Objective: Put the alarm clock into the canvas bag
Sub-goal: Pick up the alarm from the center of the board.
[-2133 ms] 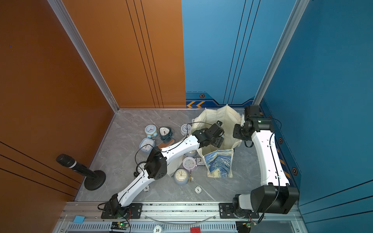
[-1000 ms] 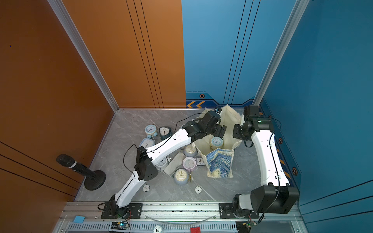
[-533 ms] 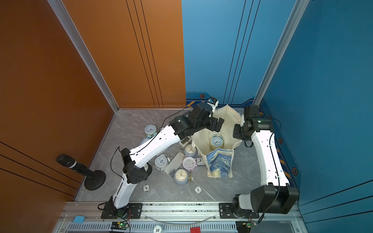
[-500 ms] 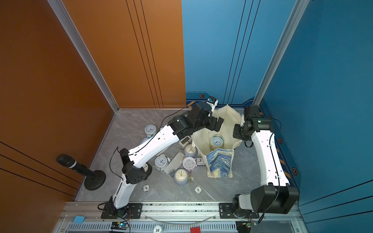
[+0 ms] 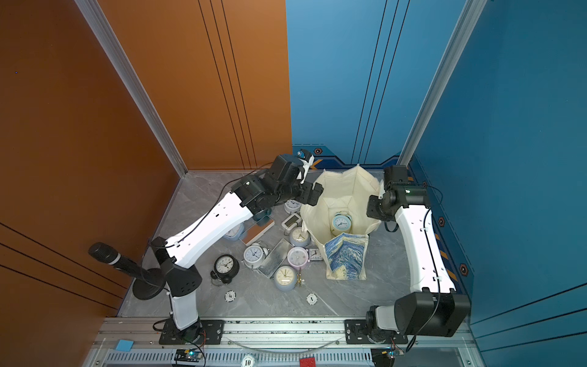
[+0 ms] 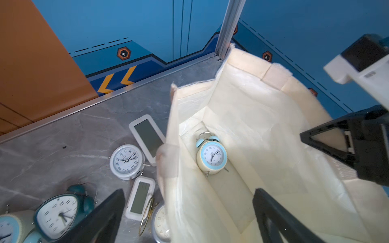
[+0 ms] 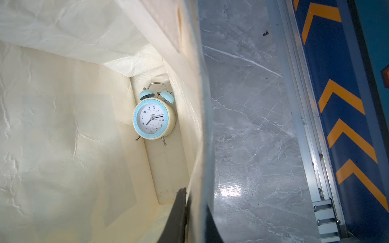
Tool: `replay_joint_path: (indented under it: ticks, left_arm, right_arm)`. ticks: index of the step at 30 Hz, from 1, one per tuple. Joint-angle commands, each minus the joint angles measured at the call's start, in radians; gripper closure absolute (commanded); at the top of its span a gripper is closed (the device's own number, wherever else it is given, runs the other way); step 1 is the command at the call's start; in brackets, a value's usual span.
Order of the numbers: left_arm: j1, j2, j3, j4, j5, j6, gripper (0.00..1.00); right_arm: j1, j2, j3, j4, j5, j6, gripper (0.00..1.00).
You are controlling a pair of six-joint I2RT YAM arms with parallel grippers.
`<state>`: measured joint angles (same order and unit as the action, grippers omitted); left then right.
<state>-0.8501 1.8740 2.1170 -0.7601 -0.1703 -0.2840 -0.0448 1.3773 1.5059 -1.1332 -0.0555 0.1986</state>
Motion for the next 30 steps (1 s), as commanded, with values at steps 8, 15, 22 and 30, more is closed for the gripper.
replay_joint_path:
  ticks: [8, 15, 22, 30]
  left_arm:
    - [0.118, -0.19, -0.231, -0.031, 0.009, -0.018, 0.04]
    - [0.185, -0.256, -0.343, -0.026, 0.019, -0.028, 0.04]
    - [0.261, -0.316, -0.486, -0.026, 0.044, -0.035, 0.05]
    - [0.376, -0.398, -0.689, -0.027, 0.108, -0.061, 0.07]
  right_arm:
    - [0.011, -0.004, -0.031, 0.004, 0.018, -0.021, 0.88]
    - [0.018, 0.004, -0.039, 0.008, 0.023, -0.022, 0.88]
    - [0.02, 0.021, -0.024, 0.007, 0.022, -0.024, 0.88]
    - [0.028, 0.035, -0.016, 0.004, 0.027, -0.025, 0.88]
